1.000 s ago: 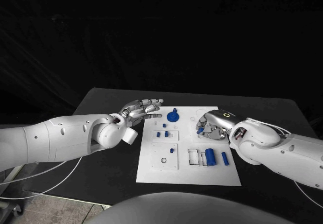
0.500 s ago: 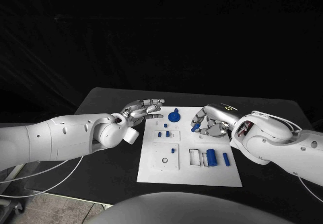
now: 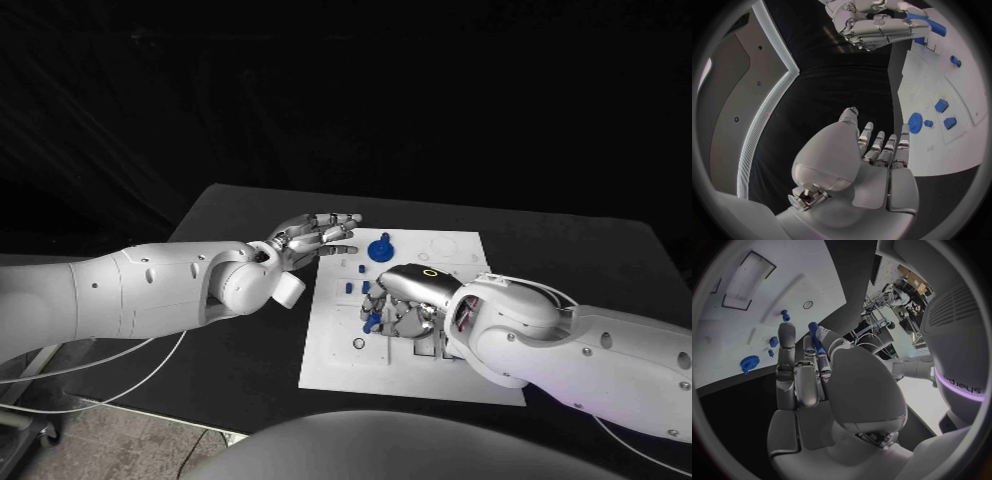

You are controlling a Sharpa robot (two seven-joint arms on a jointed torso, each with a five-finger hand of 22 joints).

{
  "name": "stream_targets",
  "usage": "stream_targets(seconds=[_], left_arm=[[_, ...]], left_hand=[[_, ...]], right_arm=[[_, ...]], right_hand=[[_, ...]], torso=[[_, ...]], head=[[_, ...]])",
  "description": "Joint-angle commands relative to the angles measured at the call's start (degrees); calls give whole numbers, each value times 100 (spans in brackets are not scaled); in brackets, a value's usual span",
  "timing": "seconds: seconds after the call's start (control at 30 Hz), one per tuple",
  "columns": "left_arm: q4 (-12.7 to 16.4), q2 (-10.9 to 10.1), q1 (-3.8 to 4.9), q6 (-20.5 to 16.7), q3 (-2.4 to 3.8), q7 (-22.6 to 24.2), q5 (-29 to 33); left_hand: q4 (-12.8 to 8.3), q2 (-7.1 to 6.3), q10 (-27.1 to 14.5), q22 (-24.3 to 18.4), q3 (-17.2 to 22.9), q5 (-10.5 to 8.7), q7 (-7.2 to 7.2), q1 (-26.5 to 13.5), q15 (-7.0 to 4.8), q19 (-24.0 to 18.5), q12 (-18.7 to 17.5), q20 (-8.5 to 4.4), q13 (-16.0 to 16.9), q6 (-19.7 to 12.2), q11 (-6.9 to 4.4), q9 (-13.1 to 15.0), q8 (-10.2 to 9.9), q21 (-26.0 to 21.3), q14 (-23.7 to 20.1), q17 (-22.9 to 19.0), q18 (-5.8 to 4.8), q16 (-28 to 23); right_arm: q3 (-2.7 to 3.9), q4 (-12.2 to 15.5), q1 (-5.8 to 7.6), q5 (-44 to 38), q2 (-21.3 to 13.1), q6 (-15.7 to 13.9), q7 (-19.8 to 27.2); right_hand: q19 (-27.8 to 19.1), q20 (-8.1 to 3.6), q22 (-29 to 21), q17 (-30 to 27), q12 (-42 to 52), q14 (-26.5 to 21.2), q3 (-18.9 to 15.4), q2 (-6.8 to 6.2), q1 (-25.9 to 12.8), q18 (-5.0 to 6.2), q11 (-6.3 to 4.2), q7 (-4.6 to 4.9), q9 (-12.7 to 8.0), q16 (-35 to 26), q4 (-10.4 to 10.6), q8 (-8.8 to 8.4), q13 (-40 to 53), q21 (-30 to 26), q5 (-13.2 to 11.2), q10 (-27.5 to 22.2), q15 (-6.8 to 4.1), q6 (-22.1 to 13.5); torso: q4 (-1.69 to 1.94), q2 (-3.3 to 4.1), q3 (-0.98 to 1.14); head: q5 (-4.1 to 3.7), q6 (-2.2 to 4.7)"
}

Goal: Assemble the parts on the task board

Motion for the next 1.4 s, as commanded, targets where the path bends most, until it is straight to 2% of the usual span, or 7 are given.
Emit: stream_targets(seconds=[0.03, 0.23, 0.37, 0.63, 0.97, 1.23, 1.4], left_arm=[[22, -8, -7, 119, 5, 79, -29], [24, -11, -7, 139, 7, 77, -29], [17, -7, -7, 151, 7, 75, -29], [6, 9, -7, 169, 7, 68, -29], [2, 13, -7, 164, 7, 60, -29], [3, 1, -7, 146, 7, 41, -29], [-3, 10, -6, 150, 7, 34, -29]], left_hand=[[-14, 39, -2, -2, 7, 36, -28, 7, 24, 30, 28, 8, 6, 17, 57, 5, 13, 35, 29, 5, -43, 19], [-11, 45, 0, -2, 9, 38, -31, 6, 26, 33, 29, 8, 6, 18, 61, 5, 14, 36, 31, 6, -44, 23], [-10, 48, 0, -1, 10, 39, -32, 6, 27, 34, 28, 8, 6, 16, 62, 5, 14, 37, 32, 6, -44, 24], [-9, 53, 6, -5, 12, 40, -33, 6, 29, 34, 47, 9, 8, 18, 65, 5, 15, 37, 32, 6, -45, 25], [-9, 55, 11, -6, 12, 41, -34, 6, 30, 36, 62, 9, 10, 20, 67, 5, 16, 37, 34, 6, -46, 28], [-7, 60, 21, -1, 14, 43, -35, 6, 31, 42, 86, 9, 13, 24, 72, 5, 19, 39, 37, 7, -47, 32], [-5, 66, 29, -4, 16, 44, -35, 5, 34, 44, 96, 9, 14, 23, 79, 5, 20, 40, 42, 8, -48, 38]], right_arm=[[4, -158, -106, -770, 187, 96, -3], [6, -374, -278, -1244, 460, 11, 58], [6, -455, -347, -1570, 554, -50, 75], [7, -506, -402, -2128, 651, -7, 46], [6, -541, -511, -2245, 666, 138, 9], [7, -491, -535, -2302, 608, 265, -19], [6, -495, -537, -2417, 576, 340, -48]], right_hand=[[18, -29, 125, -5, -34, 16, -1, 22, 31, 59, -234, -22, 211, 12, -34, 19, 8, 38, 42, 266, -20, 5], [23, -35, 127, 17, -48, 26, 3, 9, 43, 61, -240, -23, 218, 21, -55, 11, 9, 43, 64, 303, -26, 4], [32, -42, 130, 47, -54, 39, 9, -2, 55, 62, -251, -26, 226, 36, -78, 3, 16, 51, 92, 359, -36, 11], [48, -58, 134, 75, -53, 56, 14, -28, 66, 64, -274, -38, 242, 50, -116, -3, 36, 65, 146, 453, -55, 41], [50, -63, 135, 58, -96, 53, 19, -42, 59, 61, -264, -31, 241, 40, -127, -26, 31, 70, 145, 432, -54, 26], [37, -60, 135, 29, -161, 42, 39, -38, 59, 54, -246, -19, 238, 21, -141, -62, 22, 70, 127, 397, -40, 3], [33, -61, 135, 17, -169, 38, 43, -37, 61, 54, -243, -17, 238, 15, -144, -65, 21, 69, 125, 395, -36, 2]], torso=[[-8, 0, -1], [-9, -3, -2], [-15, -4, 0], [-18, -2, 1], [-13, -1, 3], [-17, 1, 1], [-15, -6, 0]], head=[[33, 1], [57, 1], [63, 1], [61, 1], [92, 1], [125, 1], [117, 1]])
